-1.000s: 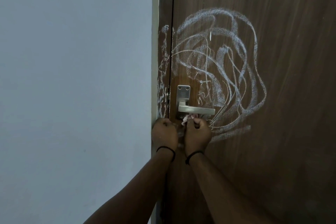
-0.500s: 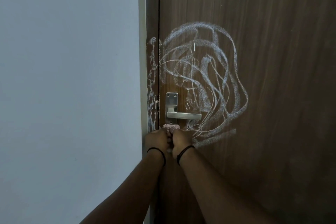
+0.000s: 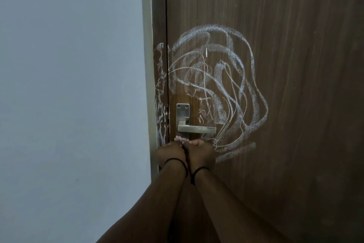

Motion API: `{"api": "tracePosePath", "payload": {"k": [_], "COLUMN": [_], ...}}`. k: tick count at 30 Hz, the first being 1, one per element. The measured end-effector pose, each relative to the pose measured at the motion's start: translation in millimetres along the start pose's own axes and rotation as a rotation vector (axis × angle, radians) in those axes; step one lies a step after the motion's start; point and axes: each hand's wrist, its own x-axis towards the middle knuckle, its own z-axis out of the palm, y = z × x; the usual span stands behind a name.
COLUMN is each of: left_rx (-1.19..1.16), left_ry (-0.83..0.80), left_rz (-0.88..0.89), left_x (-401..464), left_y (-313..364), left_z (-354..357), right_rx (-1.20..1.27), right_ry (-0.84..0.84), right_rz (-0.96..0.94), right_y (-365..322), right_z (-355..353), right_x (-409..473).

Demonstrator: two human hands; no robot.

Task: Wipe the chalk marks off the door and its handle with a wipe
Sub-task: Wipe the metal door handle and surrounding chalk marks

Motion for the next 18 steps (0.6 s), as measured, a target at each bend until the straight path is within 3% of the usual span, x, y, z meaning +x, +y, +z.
{"api": "tracePosePath", "payload": {"k": [4,7,11,14,17,18], "left_rx": [0.202,0.274,0.164,0.137,0.005,-0.150], "left_ry": [-0.020,-0.080,0.072,0.180,0.283,0.286], "left_rz": [0.010,0.073,0.015,0.036,0.027,-0.027], "left_x": [4,-2,7,7,8,8], "left_y": [8,10,5,0,5,8], "left_z": [-2,-3,5,11,14,17], "right_rx": [-0.037,0.017,0.020,0.074,0.099,0.104], "right_ry": [0.029,-0.040,-0.097,-0.096,-0.104,-0.108], "right_rz": [-0.072,-0.133,-0.256,-0.233,-0.215,-0.213], "right_y": [3,4,8,10,10,10], "right_z": [1,-3,-11,-21,-34,-37], "right_x": [-2,-2,-2,-1,6,8]}}
